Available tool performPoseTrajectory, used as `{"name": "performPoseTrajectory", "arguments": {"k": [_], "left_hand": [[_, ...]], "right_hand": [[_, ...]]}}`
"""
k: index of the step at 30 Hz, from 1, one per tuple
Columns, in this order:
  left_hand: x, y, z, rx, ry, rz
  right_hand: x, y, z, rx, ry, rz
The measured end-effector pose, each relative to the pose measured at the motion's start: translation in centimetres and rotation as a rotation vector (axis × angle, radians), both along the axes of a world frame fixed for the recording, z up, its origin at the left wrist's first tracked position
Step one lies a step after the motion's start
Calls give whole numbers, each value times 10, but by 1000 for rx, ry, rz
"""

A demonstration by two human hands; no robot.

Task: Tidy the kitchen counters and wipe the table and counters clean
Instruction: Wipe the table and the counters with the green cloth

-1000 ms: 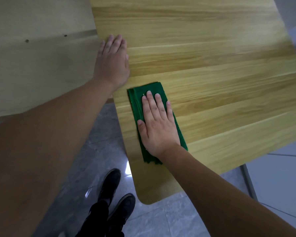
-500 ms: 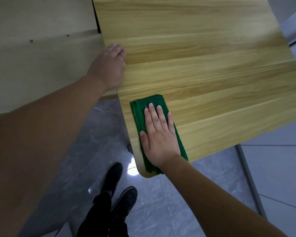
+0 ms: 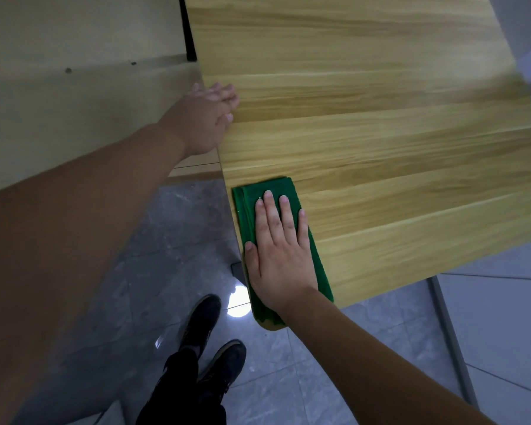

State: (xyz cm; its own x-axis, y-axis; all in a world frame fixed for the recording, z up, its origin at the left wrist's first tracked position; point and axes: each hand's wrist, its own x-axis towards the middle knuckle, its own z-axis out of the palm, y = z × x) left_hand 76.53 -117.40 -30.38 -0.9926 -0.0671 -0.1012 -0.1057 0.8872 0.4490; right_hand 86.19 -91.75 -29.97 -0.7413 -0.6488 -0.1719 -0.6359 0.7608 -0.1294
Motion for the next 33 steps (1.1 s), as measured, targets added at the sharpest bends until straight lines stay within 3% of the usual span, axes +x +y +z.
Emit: {"name": "performPoseTrajectory", "arguments": {"k": [22,33], "left_hand": [[3,0,-2,-28,4,-19],[-11,-8,9,46,-14,13]], "right_hand": [[26,12,3,-17,-15,12],[-25,-28,7,-1,-47,30]]}}
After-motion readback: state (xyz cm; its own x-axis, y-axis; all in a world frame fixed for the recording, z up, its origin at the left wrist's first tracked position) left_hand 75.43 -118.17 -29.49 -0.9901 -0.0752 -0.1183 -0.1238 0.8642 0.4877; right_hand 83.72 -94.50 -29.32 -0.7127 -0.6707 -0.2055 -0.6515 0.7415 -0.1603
